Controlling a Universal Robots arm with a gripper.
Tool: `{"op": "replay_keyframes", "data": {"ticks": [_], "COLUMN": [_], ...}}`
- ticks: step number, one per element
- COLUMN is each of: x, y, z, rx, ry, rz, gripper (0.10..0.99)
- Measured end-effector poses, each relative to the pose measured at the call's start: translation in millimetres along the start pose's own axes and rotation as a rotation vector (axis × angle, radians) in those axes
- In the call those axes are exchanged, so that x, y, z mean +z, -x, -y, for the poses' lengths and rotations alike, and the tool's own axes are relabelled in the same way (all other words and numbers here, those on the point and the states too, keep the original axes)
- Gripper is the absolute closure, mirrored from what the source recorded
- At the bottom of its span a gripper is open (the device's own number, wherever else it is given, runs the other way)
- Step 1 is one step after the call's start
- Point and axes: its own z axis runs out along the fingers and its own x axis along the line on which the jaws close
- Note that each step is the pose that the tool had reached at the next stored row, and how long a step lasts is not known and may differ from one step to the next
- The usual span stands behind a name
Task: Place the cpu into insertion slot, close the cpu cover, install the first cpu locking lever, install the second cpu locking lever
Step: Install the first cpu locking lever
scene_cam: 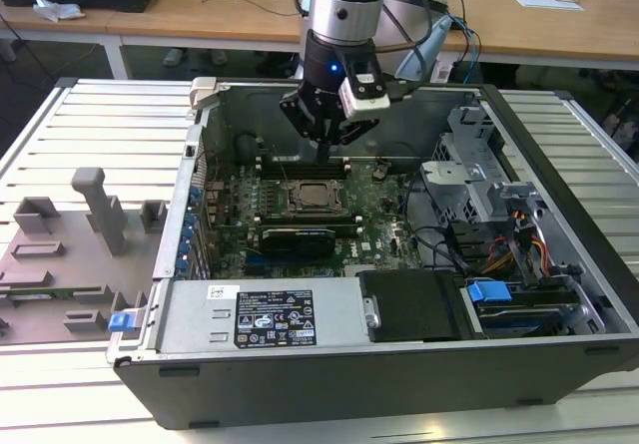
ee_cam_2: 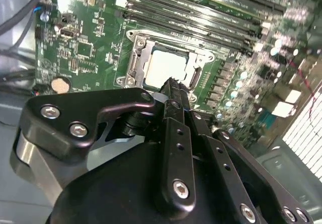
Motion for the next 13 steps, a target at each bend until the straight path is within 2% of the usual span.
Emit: {"op": "replay_keyframes", "data": {"ticks": [13], "x": [0.0], "y": [0.0], "z": [0.0], "rx": [-0.259], "ry": [-0.009], "rz": [0.0119], "gripper": [0.980]}}
